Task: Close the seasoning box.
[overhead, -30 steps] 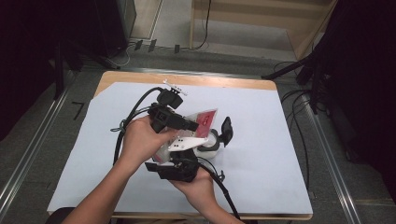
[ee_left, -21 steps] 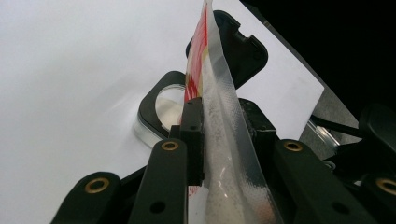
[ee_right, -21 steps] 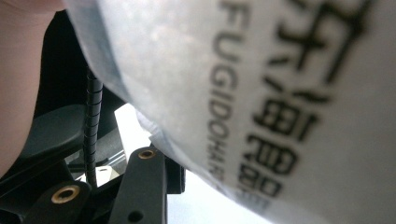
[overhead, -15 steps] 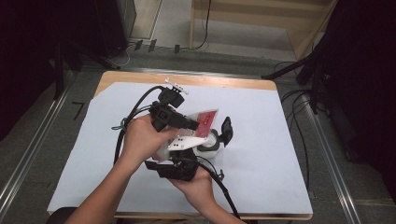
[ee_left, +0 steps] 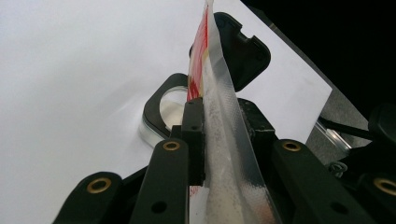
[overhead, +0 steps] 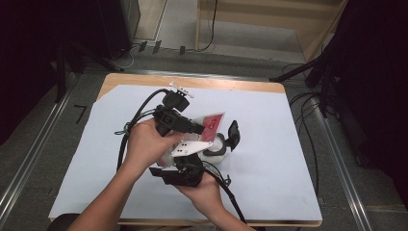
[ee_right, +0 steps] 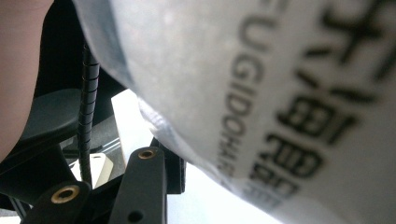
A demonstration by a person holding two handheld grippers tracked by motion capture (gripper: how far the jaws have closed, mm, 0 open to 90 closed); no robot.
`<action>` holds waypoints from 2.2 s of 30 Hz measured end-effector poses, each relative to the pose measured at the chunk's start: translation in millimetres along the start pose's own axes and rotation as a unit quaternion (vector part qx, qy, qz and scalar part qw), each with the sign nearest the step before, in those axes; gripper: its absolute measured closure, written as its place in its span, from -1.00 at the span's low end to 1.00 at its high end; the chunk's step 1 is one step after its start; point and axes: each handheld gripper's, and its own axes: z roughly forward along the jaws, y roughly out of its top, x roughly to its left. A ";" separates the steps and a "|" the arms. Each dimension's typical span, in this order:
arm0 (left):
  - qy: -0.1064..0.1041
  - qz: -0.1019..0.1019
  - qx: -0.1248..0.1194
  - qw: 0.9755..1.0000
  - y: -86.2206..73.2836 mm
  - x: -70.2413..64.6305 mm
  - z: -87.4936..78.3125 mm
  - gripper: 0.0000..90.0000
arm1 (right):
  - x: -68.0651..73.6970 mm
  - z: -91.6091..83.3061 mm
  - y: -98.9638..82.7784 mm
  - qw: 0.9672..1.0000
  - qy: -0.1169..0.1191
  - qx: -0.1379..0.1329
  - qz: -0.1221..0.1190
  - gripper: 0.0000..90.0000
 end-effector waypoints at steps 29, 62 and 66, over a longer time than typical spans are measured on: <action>-0.002 0.002 -0.002 1.000 4.8 -1.1 1.1 0.67 | -2.2 -2.9 2.5 1.000 0.004 -0.004 0.014 0.41; 0.003 0.006 -0.013 1.000 6.8 -3.3 1.6 0.67 | -0.8 -3.8 4.1 1.000 -0.008 0.003 -0.004 0.42; 0.004 0.007 -0.013 1.000 6.7 -4.1 1.5 0.67 | -0.7 -3.9 4.2 1.000 -0.007 0.002 -0.004 0.42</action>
